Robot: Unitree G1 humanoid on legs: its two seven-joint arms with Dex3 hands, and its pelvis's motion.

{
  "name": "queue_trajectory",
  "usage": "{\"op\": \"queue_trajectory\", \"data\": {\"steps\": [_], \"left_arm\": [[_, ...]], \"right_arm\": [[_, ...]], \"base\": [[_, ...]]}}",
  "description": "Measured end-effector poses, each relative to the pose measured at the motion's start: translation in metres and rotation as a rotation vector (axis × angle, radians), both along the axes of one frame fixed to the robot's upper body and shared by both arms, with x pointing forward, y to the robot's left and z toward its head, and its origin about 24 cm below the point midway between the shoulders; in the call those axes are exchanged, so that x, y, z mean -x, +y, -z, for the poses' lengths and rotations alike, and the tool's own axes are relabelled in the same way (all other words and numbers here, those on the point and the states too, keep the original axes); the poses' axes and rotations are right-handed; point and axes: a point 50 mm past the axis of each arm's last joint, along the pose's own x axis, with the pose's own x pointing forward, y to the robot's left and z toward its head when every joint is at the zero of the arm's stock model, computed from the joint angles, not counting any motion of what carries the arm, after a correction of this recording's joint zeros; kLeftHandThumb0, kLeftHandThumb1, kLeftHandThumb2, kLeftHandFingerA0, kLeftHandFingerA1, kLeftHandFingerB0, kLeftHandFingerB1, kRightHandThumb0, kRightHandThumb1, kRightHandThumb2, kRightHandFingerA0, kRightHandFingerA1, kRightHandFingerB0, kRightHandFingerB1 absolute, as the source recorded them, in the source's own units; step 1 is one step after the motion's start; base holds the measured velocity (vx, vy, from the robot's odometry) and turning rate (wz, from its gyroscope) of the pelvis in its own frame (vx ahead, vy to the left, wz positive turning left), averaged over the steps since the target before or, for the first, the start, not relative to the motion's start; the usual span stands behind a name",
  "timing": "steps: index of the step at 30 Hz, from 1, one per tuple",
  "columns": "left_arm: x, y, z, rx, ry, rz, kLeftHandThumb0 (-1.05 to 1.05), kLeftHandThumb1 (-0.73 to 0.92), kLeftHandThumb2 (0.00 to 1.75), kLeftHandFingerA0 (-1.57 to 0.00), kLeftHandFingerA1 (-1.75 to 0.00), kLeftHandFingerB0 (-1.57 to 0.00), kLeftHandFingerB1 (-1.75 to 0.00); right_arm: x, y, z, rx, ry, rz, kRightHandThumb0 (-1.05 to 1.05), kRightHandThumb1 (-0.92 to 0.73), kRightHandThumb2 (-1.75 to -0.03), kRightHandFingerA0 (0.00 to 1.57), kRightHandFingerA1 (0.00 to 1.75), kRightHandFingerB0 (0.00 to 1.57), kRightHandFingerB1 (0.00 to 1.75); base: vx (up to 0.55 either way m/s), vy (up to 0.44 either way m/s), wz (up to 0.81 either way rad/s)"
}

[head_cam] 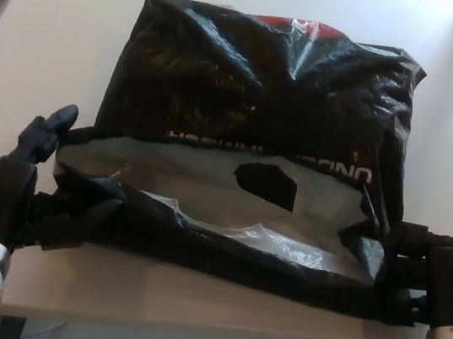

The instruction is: A plastic bag is kept infront of the robot in the middle of the desk and the robot uses both its hands to grab it from the top and lifts it up and then releases it.

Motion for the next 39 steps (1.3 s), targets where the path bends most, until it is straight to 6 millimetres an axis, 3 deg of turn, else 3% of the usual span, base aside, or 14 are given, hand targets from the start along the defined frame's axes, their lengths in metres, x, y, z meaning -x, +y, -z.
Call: {"op": "queue_trajectory", "data": {"steps": [3, 4, 5, 6, 7, 9, 10, 15, 17, 18, 32, 37, 38, 39], "left_arm": [[-0.003, -0.001, -0.002, -0.001, 0.023, 0.006, -0.44, 0.27, 0.69, -0.04, -0.37, -0.03, -0.35], [-0.006, -0.002, -0.003, 0.001, 0.034, 0.01, -0.49, 0.35, 0.64, -0.4, -0.49, -0.08, -0.34], [-0.007, -0.003, -0.004, 0.002, 0.038, 0.012, -0.49, 0.35, 0.64, -0.4, -0.49, -0.08, -0.34], [-0.01, -0.004, -0.006, 0.002, 0.043, 0.016, -0.53, 0.36, 0.57, -0.81, -1.57, -0.18, -0.32], [-0.013, -0.004, -0.009, 0.001, 0.046, 0.02, -0.53, 0.33, 0.67, -0.06, -0.59, -0.32, -0.45], [-0.017, -0.006, -0.013, -0.001, 0.053, 0.027, -0.46, 0.39, 0.52, -0.12, -0.32, -0.61, -0.47], [-0.019, -0.006, -0.015, -0.003, 0.056, 0.029, -0.41, 0.4, 0.62, -0.21, -0.38, -0.87, -0.63], [-0.028, -0.008, -0.022, -0.007, 0.092, 0.028, -0.28, 0.48, 0.54, -0.47, -0.39, -0.85, -0.6], [-0.029, -0.008, -0.021, -0.001, 0.111, 0.019, -0.3, 0.49, 0.55, -1.08, -1.23, -0.84, -0.57], [-0.029, -0.007, -0.02, 0.008, 0.125, 0.01, -0.34, 0.46, 0.61, -1.13, -1.51, -0.8, -0.61], [-0.031, -0.007, -0.023, 0.033, 0.216, -0.066, -0.26, 0.45, 0.56, -1.03, -1.53, -0.85, -0.6], [-0.029, -0.008, -0.025, 0.022, 0.207, -0.07, -0.26, 0.47, 0.54, -1.06, -1.13, -0.86, -0.58], [-0.027, -0.009, -0.026, 0.017, 0.2, -0.068, -0.35, 0.4, 0.76, -1.05, -1.0, -0.82, -0.69], [-0.025, -0.01, -0.026, 0.01, 0.196, -0.065, -0.26, 0.47, 0.54, -1.07, -0.76, -0.87, -0.57]], "right_arm": [[0.0, 0.0, 0.0, -0.004, -0.002, 0.002, -1.01, -0.65, -1.04, 1.51, 1.5, 1.41, 1.43], [0.0, 0.0, -0.001, -0.004, -0.004, 0.002, -1.03, -0.66, -1.05, 1.5, 1.5, 1.44, 1.44], [-0.001, 0.0, -0.001, -0.004, -0.005, 0.002, -1.03, -0.66, -1.05, 1.5, 1.5, 1.44, 1.44], [-0.001, 0.0, -0.001, -0.005, -0.005, 0.003, -1.02, -0.66, -1.05, 1.5, 1.5, 1.43, 1.43], [-0.001, 0.0, -0.001, -0.005, -0.006, 0.003, -1.03, -0.66, -1.06, 1.5, 1.5, 1.43, 1.44], [-0.001, 0.0, -0.002, -0.006, -0.007, 0.004, -1.03, -0.66, -1.05, 1.49, 1.5, 1.43, 1.44], [-0.002, 0.0, -0.002, -0.007, -0.008, 0.004, -1.01, -0.65, -1.04, 1.51, 1.49, 1.41, 1.42], [-0.002, 0.0, -0.002, -0.012, -0.009, 0.008, -1.0, -0.64, -1.05, 1.52, 1.49, 1.42, 1.42], [-0.002, -0.001, -0.003, -0.014, -0.009, 0.009, -0.73, -0.41, -1.06, 1.57, 1.51, 1.57, 1.48], [-0.002, -0.001, -0.003, -0.015, -0.009, 0.011, -0.75, -0.43, -1.07, 1.57, 1.52, 1.56, 1.48], [-0.003, -0.003, -0.003, -0.026, -0.002, 0.02, -0.74, -0.4, -1.06, 1.57, 1.51, 1.56, 1.48], [-0.004, -0.002, -0.003, -0.026, -0.001, 0.021, -0.75, -0.41, -1.06, 1.57, 1.51, 1.55, 1.48], [-0.005, -0.002, -0.004, -0.027, 0.0, 0.022, -0.76, -0.43, -1.07, 1.57, 1.51, 1.55, 1.48], [-0.006, -0.002, -0.005, -0.026, 0.0, 0.023, -0.77, -0.48, -1.1, 1.57, 1.51, 1.54, 1.48]], "base": [[0.0, 0.0, 0.0], [0.0, 0.0, 0.0], [0.0, 0.0, 0.0], [0.0, 0.0, 0.0], [0.0, 0.0, 0.0], [0.0, 0.0, 0.0], [0.0, 0.0, 0.0], [0.0, 0.0, 0.0], [0.0, 0.0, 0.0], [0.0, 0.0, 0.0], [0.0, 0.0, 0.0], [0.0, 0.0, 0.0], [0.0, 0.0, 0.0], [0.0, 0.0, 0.0]]}}
